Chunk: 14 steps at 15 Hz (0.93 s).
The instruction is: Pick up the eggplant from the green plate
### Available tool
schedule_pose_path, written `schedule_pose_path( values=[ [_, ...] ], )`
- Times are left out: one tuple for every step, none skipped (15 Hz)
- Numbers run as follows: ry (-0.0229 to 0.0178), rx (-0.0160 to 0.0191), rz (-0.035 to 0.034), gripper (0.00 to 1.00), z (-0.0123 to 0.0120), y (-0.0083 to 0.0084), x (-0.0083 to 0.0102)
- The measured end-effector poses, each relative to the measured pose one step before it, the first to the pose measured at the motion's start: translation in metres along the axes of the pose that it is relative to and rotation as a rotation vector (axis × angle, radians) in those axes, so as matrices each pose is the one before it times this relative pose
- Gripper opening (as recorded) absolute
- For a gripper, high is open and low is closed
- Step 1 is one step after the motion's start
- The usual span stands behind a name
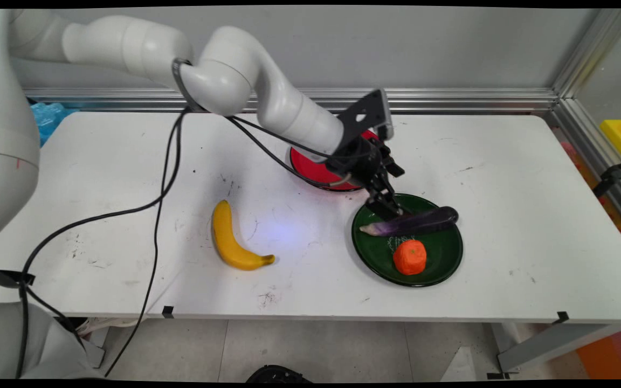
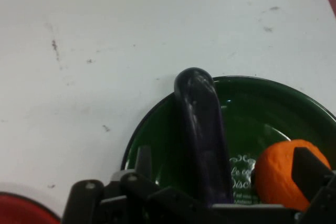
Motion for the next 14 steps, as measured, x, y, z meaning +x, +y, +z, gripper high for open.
schedule_pose_path(
  values=[
    [-0.00039,0.00137,-0.00514,1.0,0.00455,0.00079,0.00067],
    [-0.00047,0.0021,-0.00736,1.0,0.00656,0.00111,0.00109],
    [-0.00076,0.00143,-0.0088,1.0,0.00754,0.00127,0.00099],
    [-0.00041,0.00061,-0.00519,1.0,0.00427,0.00071,0.00046],
    [-0.00117,0.00095,-0.0076,1.0,0.00656,0.00119,0.00059],
    [-0.00127,0.00137,-0.00936,1.0,0.00747,0.00125,0.00052],
    [-0.00139,0.00162,-0.0091,1.0,0.00704,0.00106,0.00042],
    [-0.00082,0.00239,-0.008,1.0,0.0057,0.00068,0.00034],
    [-0.00024,0.0019,-0.00585,1.0,0.00373,0.00029,0.00024],
    [-0.0004,0.00328,-0.0094,1.0,0.00542,0.00025,0.00028],
    [0.0002,0.00439,-0.01087,1.0,0.00603,0.00008,0.00043],
    [0.0004,0.00469,-0.01012,1.0,0.00566,-0.0001,0.00047],
    [0.00078,0.00385,-0.00829,1.0,0.00473,-0.00019,0.00045],
    [-0.00008,0.0028,-0.00544,1.0,0.00307,-0.00022,0.00014]
  ],
)
